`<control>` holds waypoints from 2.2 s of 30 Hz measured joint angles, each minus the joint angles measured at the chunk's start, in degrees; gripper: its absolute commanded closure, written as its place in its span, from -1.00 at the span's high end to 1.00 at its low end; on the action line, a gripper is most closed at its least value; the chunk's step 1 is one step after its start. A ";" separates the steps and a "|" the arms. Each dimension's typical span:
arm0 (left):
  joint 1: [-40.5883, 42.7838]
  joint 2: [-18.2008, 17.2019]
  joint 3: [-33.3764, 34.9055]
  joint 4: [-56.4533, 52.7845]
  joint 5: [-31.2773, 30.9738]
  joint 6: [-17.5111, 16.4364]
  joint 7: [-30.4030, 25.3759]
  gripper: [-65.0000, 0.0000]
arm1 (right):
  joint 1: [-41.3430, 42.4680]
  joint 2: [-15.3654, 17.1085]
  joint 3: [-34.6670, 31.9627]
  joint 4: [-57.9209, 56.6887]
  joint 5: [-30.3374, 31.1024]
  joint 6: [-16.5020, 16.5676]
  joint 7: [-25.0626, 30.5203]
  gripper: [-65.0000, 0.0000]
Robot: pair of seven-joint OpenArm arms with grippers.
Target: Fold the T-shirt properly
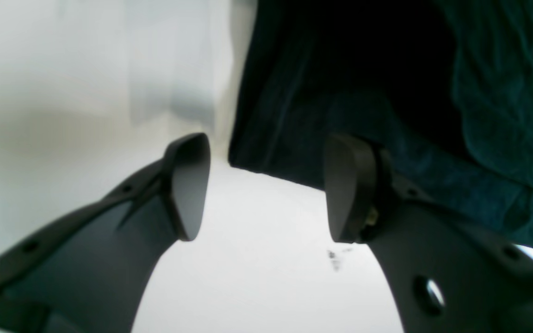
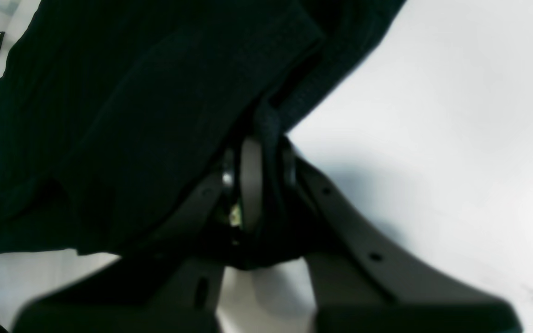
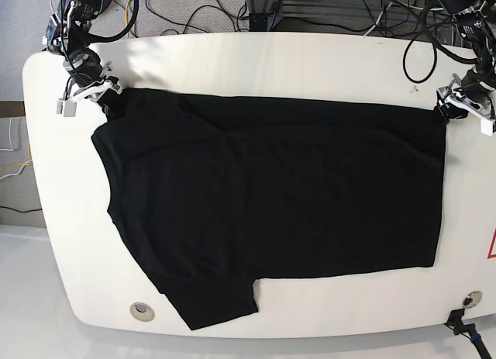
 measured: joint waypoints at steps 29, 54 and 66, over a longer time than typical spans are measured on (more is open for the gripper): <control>-4.63 0.98 -0.24 -8.15 -2.34 -3.26 0.37 -1.00 | 0.20 -0.50 -0.13 -0.44 -0.66 1.09 -1.60 -1.00; 9.09 1.22 -2.60 2.12 -5.62 -8.07 3.26 -1.00 | -10.56 3.15 0.50 11.98 0.44 3.89 -14.10 -1.00; 9.33 0.96 -3.32 2.21 -6.51 -9.38 6.71 -0.63 | -10.95 3.76 0.31 13.88 -0.87 3.85 -15.06 -1.00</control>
